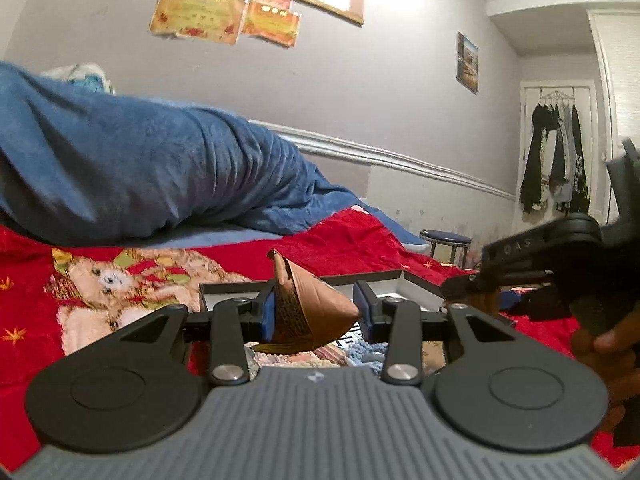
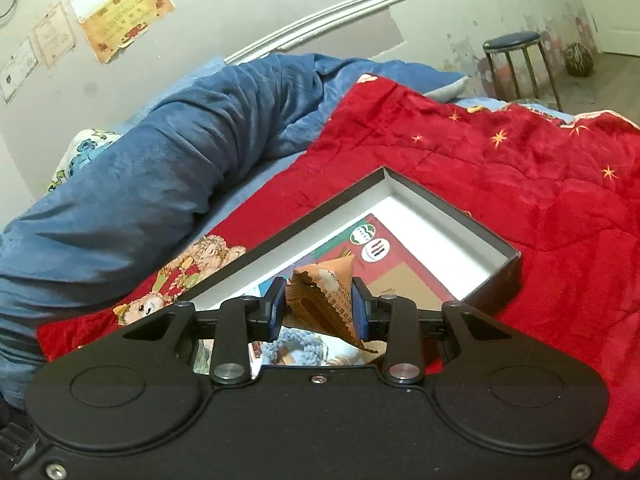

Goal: Organize objects

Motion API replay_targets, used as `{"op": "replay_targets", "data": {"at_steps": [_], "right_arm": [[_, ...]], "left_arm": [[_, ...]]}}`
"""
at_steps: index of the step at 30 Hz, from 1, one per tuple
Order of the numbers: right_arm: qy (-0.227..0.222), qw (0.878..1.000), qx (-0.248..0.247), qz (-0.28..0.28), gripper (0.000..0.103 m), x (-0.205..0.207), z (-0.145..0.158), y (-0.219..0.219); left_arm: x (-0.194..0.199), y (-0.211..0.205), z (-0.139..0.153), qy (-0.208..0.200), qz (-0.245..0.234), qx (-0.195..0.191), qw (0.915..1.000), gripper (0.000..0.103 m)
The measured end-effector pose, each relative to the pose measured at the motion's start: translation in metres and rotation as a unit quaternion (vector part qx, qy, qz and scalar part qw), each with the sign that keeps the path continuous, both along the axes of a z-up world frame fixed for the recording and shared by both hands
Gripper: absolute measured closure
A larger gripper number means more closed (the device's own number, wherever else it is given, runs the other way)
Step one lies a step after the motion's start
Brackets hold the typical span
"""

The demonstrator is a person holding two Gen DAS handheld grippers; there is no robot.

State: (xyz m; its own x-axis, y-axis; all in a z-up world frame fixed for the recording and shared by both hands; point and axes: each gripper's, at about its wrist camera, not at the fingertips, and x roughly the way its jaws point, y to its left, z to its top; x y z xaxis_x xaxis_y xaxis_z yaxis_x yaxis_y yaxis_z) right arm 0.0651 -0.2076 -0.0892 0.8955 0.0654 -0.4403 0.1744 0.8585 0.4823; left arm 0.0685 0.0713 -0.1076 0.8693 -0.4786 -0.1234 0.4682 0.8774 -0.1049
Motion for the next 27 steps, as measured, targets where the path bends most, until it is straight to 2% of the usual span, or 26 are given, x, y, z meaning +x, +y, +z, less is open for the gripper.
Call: {"op": "replay_targets", "data": {"at_steps": [4, 11, 14, 16, 19, 22, 23, 24, 25, 26, 27], "right_arm": [[-0.011, 1.000, 0.006, -0.010, 0.070, 0.004, 0.002, -0.003], [-0.022, 1.000, 0.015, 0.002, 0.070, 0.018, 0.008, -0.009], [-0.018, 1.000, 0.008, 0.010, 0.070, 0.021, 0.006, -0.009], [-0.015, 0.999, 0.033, 0.011, 0.070, 0.021, -0.004, -0.013], [0.000, 0.997, 0.073, -0.009, 0.070, 0.025, -0.021, -0.012], [-0.015, 0.998, 0.049, -0.026, 0.071, 0.023, -0.023, -0.009], [-0.025, 0.998, 0.049, -0.035, 0.071, 0.021, -0.024, -0.011], [-0.033, 0.997, 0.051, -0.044, 0.071, 0.019, -0.025, -0.015], [-0.035, 0.996, 0.055, -0.053, 0.070, 0.018, -0.027, -0.019], [-0.034, 0.995, 0.064, -0.062, 0.070, 0.019, -0.029, -0.024], [-0.035, 0.994, 0.073, -0.066, 0.070, 0.020, -0.030, -0.029]], "left_arm": [[0.000, 0.003, 0.000, -0.005, 0.002, -0.006, 1.0000, 0.059], [0.009, 0.006, -0.003, 0.017, 0.015, -0.011, 0.9997, 0.059], [0.003, 0.006, -0.004, -0.002, 0.019, -0.015, 0.9997, 0.059], [-0.004, 0.002, -0.005, -0.027, 0.013, -0.006, 0.9995, 0.059], [-0.013, -0.011, -0.011, -0.077, -0.029, 0.018, 0.9964, 0.060], [-0.006, -0.020, -0.005, -0.094, -0.023, 0.011, 0.9952, 0.060], [0.001, -0.025, 0.003, -0.095, -0.008, 0.008, 0.9954, 0.061], [0.011, -0.030, 0.011, -0.087, 0.003, 0.010, 0.9962, 0.068], [0.023, -0.036, 0.019, -0.074, 0.013, 0.009, 0.9972, 0.084], [0.035, -0.041, 0.027, -0.056, 0.025, 0.003, 0.9981, 0.084], [0.050, -0.045, 0.036, -0.017, 0.040, -0.007, 0.9990, 0.084]]}}
